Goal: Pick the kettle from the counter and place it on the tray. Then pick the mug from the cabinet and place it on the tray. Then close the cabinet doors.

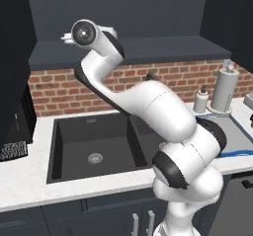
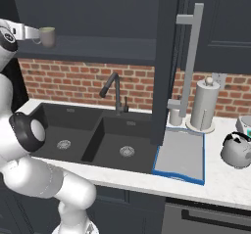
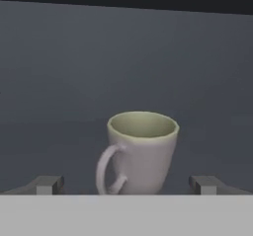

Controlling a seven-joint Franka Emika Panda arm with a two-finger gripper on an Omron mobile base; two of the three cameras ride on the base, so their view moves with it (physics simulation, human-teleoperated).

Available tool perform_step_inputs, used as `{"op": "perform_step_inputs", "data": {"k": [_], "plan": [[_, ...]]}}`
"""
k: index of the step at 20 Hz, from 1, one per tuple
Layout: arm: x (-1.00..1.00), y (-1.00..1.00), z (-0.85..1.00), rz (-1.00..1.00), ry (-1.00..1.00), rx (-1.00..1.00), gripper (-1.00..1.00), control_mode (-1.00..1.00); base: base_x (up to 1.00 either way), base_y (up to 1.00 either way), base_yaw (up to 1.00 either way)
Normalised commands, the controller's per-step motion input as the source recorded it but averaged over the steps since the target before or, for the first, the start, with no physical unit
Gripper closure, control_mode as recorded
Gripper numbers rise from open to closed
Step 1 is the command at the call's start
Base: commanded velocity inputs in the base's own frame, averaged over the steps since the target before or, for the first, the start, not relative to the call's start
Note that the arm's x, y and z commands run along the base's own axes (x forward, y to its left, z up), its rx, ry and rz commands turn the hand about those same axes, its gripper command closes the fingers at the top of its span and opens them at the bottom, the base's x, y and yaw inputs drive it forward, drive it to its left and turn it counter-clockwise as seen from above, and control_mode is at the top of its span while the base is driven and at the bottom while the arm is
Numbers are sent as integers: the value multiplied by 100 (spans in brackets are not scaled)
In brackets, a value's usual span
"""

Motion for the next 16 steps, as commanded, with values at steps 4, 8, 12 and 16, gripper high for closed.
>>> {"op": "perform_step_inputs", "data": {"k": [4,8,12,16], "plan": [[19,0,0,0,4,0,-100,-100,0,0,0],[11,0,-6,-3,0,0,-100,-100,0,0,0],[10,0,-13,-4,0,0,-100,-100,0,0,0],[11,3,-18,-7,0,0,-100,-100,0,0,0]]}}
